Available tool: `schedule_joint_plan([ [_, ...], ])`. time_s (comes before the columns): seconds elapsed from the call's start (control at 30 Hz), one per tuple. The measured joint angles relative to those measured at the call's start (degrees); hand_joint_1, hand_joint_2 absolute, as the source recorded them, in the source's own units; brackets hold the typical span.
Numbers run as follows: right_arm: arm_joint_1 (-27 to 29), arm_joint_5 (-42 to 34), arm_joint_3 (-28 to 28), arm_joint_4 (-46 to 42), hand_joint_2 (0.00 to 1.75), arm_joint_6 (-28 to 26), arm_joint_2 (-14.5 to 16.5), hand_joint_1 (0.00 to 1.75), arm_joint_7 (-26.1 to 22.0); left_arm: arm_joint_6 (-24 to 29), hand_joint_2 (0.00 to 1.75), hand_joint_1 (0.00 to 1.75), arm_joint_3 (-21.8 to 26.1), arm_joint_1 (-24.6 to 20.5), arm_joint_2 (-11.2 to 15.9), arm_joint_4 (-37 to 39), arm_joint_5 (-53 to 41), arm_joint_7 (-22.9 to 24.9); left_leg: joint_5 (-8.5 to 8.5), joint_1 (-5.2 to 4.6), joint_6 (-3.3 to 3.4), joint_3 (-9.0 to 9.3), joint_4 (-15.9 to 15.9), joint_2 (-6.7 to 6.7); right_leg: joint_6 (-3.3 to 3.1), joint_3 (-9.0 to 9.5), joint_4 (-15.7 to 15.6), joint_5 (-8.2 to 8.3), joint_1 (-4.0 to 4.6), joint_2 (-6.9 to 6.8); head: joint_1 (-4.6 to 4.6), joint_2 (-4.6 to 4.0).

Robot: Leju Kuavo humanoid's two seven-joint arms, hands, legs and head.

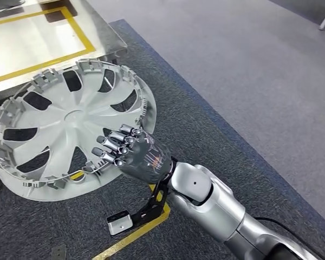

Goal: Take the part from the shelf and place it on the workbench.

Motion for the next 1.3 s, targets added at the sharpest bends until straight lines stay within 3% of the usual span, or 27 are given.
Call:
schedule_joint_plan([
  [0.07,0.0,-0.2,0.0,0.3,1.75,0.0,0.0,1.75,-0.1,0.0,1.75,0.0,0.0,0.0,0.0,0.0,0.0,0.0,-0.03,0.0,-0.05,0.06,0.1,-1.74,-0.46,1.97,-6.0,4.58,-0.01,1.02,0.0,0.0],
  [0.13,-0.2,-0.5,0.0,0.6,1.75,0.0,0.0,1.75,-0.3,-0.2,1.75,0.0,0.0,-0.2,-0.1,0.0,-0.1,0.0,0.01,0.02,-0.36,-0.18,0.3,-3.16,-0.94,5.02,-13.0,7.59,-0.23,3.58,-0.04,0.0],
  [0.2,-0.4,-0.8,-0.1,0.9,1.75,0.0,0.1,1.75,-0.5,-0.7,1.75,0.0,0.0,-0.5,-0.2,0.0,-0.4,0.0,0.29,0.29,-1.04,-0.62,0.2,-4.33,-1.13,6.34,-15.4,7.74,-0.28,4.82,-0.08,0.0],
  [0.27,-0.7,-0.9,0.0,1.3,1.75,0.2,0.4,1.75,-0.6,-1.0,1.75,0.0,-0.1,-0.7,-0.2,0.0,-0.7,-0.1,0.49,0.5,-1.79,-0.85,0.1,-5.13,-1.4,6.72,-16.0,7.92,-0.3,3.7,-0.06,0.0],
  [0.33,-1.1,-1.1,0.0,1.7,1.75,0.4,0.9,1.75,-0.7,-1.1,1.75,0.0,-0.1,-0.9,-0.2,0.0,-0.8,0.0,-0.7,0.25,-2.44,-1.62,1.8,-3.05,-1.92,7.1,-16.5,8.14,-0.55,2.25,-0.42,0.0],
  [0.4,-1.4,-1.4,-0.1,2.1,1.75,0.5,1.2,1.75,-1.0,-1.3,1.75,0.0,-0.1,-1.1,-0.3,0.0,-0.6,0.1,-4.0,0.17,-3.05,-4.39,8.1,0.42,-2.31,7.36,-16.7,8.07,-0.55,0.56,-0.83,0.0],
  [0.47,-1.5,-1.8,-0.1,2.4,1.75,0.7,1.4,1.75,-1.1,-1.2,1.75,0.0,-0.1,-1.1,-0.4,0.0,-0.5,0.3,-6.46,0.39,-3.47,-7.28,14.6,1.73,-2.44,7.52,-16.6,7.86,-0.47,-1.22,-0.89,0.0],
  [0.5,-1.5,-1.9,-0.1,2.5,1.75,0.8,1.5,1.75,-1.1,-1.1,1.75,0.0,-0.1,-0.9,-0.4,0.0,-0.6,0.3,-6.22,0.48,-3.58,-7.54,15.4,1.9,-2.43,7.6,-16.6,7.74,-0.46,-2.02,-0.89,0.0],
  [0.57,-1.5,-2.0,-0.1,2.9,1.75,1.0,1.6,1.75,-1.2,-1.0,1.75,0.0,0.0,-0.6,-0.2,0.0,-0.6,0.3,-3.0,0.56,-3.56,-4.95,10.5,2.73,-2.25,7.93,-16.6,7.46,-0.46,-3.44,-0.9,0.0],
  [0.63,-1.6,-2.1,-0.2,3.2,1.75,1.1,1.7,1.75,-1.2,-1.0,1.75,0.0,0.0,-0.5,-0.1,0.0,-0.6,0.3,-0.32,0.1,-3.1,-1.33,3.2,5.72,-1.82,8.24,-16.6,7.07,-0.12,-4.68,-0.96,0.0],
  [0.7,-1.7,-2.3,-0.3,3.5,1.75,1.1,1.8,1.75,-1.1,-1.0,1.75,0.0,0.0,-0.5,-0.2,0.0,-0.6,0.3,-0.03,-0.46,-2.25,-0.14,0.3,7.51,-1.32,8.45,-16.5,6.71,0.44,-5.91,-0.98,0.0],
  [0.77,-1.9,-2.7,-0.4,3.7,1.75,1.1,1.9,1.75,-1.1,-0.8,1.75,0.0,0.0,-0.3,-0.1,0.0,-0.5,0.2,-0.06,-0.5,-1.43,-0.28,0.1,6.33,-0.82,8.74,-16.6,6.33,0.63,-7.16,-0.98,0.0],
  [0.8,-1.9,-3.1,-0.5,3.8,1.75,1.1,2.0,1.75,-1.1,-0.8,1.75,0.0,0.0,-0.2,-0.1,0.0,-0.5,0.1,-0.02,-0.38,-1.08,-0.25,0.0,5.61,-0.53,8.64,-16.3,5.79,0.51,-6.69,-0.94,0.0],
  [0.87,-2.0,-4.0,-0.7,4.0,1.75,1.1,2.2,1.75,-1.3,-0.8,1.75,0.0,0.1,-0.2,-0.1,0.0,-0.4,-0.1,0.17,-0.1,-0.38,-0.16,-0.2,4.14,-0.12,7.02,-12.6,3.37,0.22,-3.86,-0.73,0.0],
  [0.9,-2.0,-4.4,-0.9,4.1,1.75,1.1,2.2,1.75,-1.4,-0.8,1.75,0.0,0.1,-0.3,-0.2,0.0,-0.4,-0.3,0.2,-0.06,-0.13,-0.19,-0.2,3.39,-0.03,5.3,-9.0,1.63,0.11,-2.0,-0.58,0.0],
  [0.97,-1.9,-4.9,-1.1,4.4,1.75,1.1,2.2,1.75,-1.6,-0.9,1.75,0.0,0.1,-0.5,-0.3,0.0,-0.4,-0.7,0.17,-0.11,0.22,-0.16,-0.2,2.04,-0.01,1.44,-1.7,-0.74,0.09,-0.38,-0.46,0.0],
  [1.0,-1.8,-5.3,-1.1,4.6,1.75,1.1,2.2,1.75,-1.9,-0.9,1.75,0.0,0.1,-0.5,-0.3,0.0,-0.4,-0.8,0.14,-0.15,0.27,-0.12,-0.1,1.41,-0.03,0.25,-0.2,-0.5,0.1,-0.12,-0.44,0.0],
  [1.03,-1.7,-5.7,-1.2,4.7,1.75,1.1,2.2,1.75,-2.2,-1.0,1.75,0.0,0.1,-0.5,-0.3,0.0,-0.4,-0.9,0.1,-0.16,0.3,-0.07,-0.1,0.87,-0.12,0.08,-0.9,0.89,0.1,-0.01,-0.44,0.0],
  [1.13,-1.5,-7.4,-1.5,4.8,1.75,1.1,2.2,1.75,-3.1,-1.1,1.75,0.0,0.1,-0.4,-0.5,0.0,-0.4,-0.9,-0.11,-0.24,0.04,-0.06,0.2,-0.26,-0.73,3.92,-11.5,7.16,0.13,0.38,-0.44,0.0],
  [1.2,-1.5,-8.0,-1.7,4.8,1.75,1.1,2.3,1.75,-3.5,-1.2,1.75,0.0,0.1,-0.4,-0.6,0.0,-0.4,-0.9,-0.13,-0.3,-0.43,-0.34,0.3,-0.47,-1.02,5.72,-15.5,8.33,0.2,0.82,-0.49,0.0],
  [1.3,-1.4,-8.2,-1.9,4.8,1.75,1.1,2.4,1.75,-3.6,-1.2,1.75,0.0,0.1,-0.3,-0.5,0.0,-0.5,-0.9,-0.3,-0.34,-1.25,-0.38,0.4,-0.38,-1.46,6.23,-16.2,8.34,0.02,0.79,-0.52,0.0],
])
